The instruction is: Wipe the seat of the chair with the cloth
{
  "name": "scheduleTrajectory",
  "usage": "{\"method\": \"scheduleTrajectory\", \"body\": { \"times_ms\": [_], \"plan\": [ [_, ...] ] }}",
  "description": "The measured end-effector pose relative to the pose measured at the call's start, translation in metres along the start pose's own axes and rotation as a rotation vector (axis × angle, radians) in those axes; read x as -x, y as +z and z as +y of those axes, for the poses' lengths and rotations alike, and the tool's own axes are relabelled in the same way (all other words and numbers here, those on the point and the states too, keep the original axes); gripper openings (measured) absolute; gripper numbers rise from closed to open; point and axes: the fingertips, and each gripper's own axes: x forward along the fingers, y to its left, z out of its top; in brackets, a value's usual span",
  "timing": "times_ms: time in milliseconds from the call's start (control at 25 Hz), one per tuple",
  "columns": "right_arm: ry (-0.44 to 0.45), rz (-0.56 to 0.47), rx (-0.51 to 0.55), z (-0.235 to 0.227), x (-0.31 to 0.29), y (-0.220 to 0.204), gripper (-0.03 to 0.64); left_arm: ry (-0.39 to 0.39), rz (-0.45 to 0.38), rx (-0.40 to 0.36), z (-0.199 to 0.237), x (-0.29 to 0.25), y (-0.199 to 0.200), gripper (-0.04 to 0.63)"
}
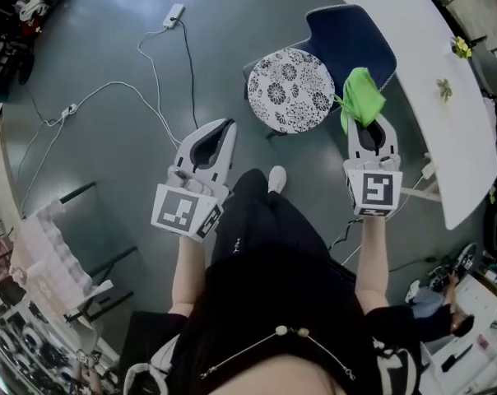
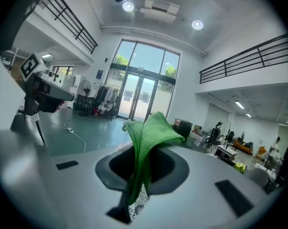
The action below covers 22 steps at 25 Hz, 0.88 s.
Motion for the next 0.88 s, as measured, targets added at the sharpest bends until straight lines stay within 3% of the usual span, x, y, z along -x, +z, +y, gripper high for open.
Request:
{"method": "scheduleTrajectory", "body": {
  "times_ms": [200, 520, 680, 880],
  "plan": [
    [0.065, 0.110, 0.072, 0.013, -0.089, -0.039, 0.054, -0.003, 0.032, 0.031, 0.042, -0.039, -0.008, 0.006],
    [0.102, 0.268, 0.302, 0.028, -0.222, -0.102, 0.054, -0.141, 0.013, 0.000, 0.103, -0.142, -0.017, 0.006],
    [0.151, 0.336, 0.442, 0.037, -0.278, -0.151, 0.054, -0.169, 0.037, 0.019, 0.121, -0.183, -0.046, 0.006],
    [0.243, 0.424, 0.602, 0.056, -0.352, -0.238, 0.052, -0.190, 0.114, 0.033, 0.131, -0.213, -0.111, 0.006]
  ]
}}
